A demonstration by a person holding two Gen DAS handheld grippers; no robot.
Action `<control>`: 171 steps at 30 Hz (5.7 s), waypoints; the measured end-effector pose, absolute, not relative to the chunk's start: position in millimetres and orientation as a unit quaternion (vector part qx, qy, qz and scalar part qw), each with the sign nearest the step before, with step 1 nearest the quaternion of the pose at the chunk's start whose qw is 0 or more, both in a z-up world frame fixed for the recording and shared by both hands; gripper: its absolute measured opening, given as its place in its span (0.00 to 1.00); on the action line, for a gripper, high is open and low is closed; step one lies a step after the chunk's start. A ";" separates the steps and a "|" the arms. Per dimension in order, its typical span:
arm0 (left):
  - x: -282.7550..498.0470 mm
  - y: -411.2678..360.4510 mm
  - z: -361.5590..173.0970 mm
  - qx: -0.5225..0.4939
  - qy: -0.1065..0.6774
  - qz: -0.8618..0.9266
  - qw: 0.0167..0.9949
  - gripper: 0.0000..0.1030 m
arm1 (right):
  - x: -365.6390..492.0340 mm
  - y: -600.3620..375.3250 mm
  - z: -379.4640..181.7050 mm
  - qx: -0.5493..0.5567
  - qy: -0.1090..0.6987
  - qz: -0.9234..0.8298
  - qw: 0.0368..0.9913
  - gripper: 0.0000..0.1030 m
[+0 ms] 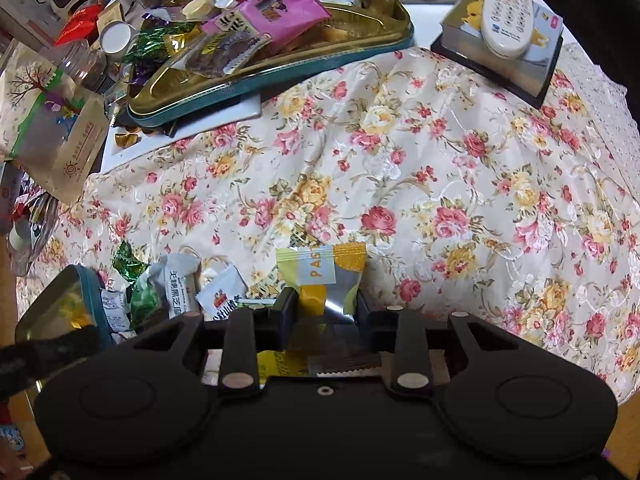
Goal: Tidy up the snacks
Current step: 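Carry both candies over the tin tray and open both tools to drop them, then grasp the patterned barcode snack packet with the right tool, then grasp the green pea snack packet with left tool while right tool holds patterned packet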
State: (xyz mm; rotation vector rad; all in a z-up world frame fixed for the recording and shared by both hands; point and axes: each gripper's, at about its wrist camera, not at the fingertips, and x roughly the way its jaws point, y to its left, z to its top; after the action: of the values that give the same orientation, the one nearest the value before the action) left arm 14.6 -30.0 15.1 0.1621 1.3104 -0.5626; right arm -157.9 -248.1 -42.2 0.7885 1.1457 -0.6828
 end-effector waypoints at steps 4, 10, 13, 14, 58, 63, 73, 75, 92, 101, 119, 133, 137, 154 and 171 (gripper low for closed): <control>32.8 -3.4 43.7 0.075 0.572 -0.222 0.786 0.26 | -150.0 -233.4 -38.8 0.333 0.519 -0.301 0.728 0.33; 49.0 44.7 80.2 0.098 0.549 -0.169 0.813 0.26 | -151.5 -198.7 -21.8 0.283 0.521 -0.268 0.760 0.33; 54.1 68.1 92.5 0.095 0.540 -0.139 0.825 0.26 | -155.8 -180.8 -11.1 0.261 0.519 -0.266 0.770 0.33; 55.4 74.7 94.6 0.093 0.539 -0.129 0.827 0.26 | -156.9 -174.9 -7.1 0.259 0.521 -0.261 0.770 0.33; 137.7 192.0 50.6 0.050 0.646 -0.067 0.758 0.27 | 12.1 38.3 57.7 0.156 0.597 -0.126 0.777 0.33; 135.0 184.2 47.3 0.055 0.650 -0.083 0.753 0.28 | 12.4 36.6 64.5 0.169 0.586 -0.121 0.783 0.35; 133.0 180.1 47.2 0.059 0.653 -0.098 0.749 0.29 | 3.8 32.4 61.0 0.153 0.580 -0.122 0.791 0.39; 132.4 180.3 47.5 0.057 0.654 -0.092 0.749 0.29 | 0.3 28.1 58.9 0.158 0.581 -0.125 0.789 0.39; 95.7 94.5 52.2 0.091 0.647 -0.155 0.741 0.29 | -61.6 -89.3 36.7 0.218 0.568 -0.201 0.768 0.39; 61.5 27.5 29.5 0.117 0.652 -0.207 0.720 0.29 | -106.0 -165.1 6.5 0.256 0.557 -0.255 0.748 0.39; 27.4 -9.5 -54.5 0.192 0.671 -0.195 0.689 0.29 | -130.4 -222.2 -35.5 0.325 0.522 -0.278 0.738 0.39; 31.1 -10.8 -80.0 0.201 0.696 -0.173 0.667 0.36 | -134.1 -246.2 -60.0 0.387 0.524 -0.293 0.700 0.39; 37.4 -7.1 -81.3 0.194 0.699 -0.169 0.667 0.36 | -134.5 -247.6 -63.7 0.383 0.524 -0.308 0.696 0.39; 64.2 29.8 -68.3 0.111 0.694 -0.137 0.699 0.35 | -137.7 -262.2 -106.8 0.497 0.496 -0.361 0.614 0.57; 47.7 22.8 -20.2 0.091 0.628 -0.195 0.748 0.34 | -113.2 -222.0 -61.0 0.357 0.482 -0.354 0.718 0.34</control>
State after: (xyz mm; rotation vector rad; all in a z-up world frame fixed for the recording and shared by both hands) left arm 47.7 22.8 -20.2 0.1997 1.3737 -0.4276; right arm -113.2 -222.0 -61.0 0.7888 1.0660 -0.7824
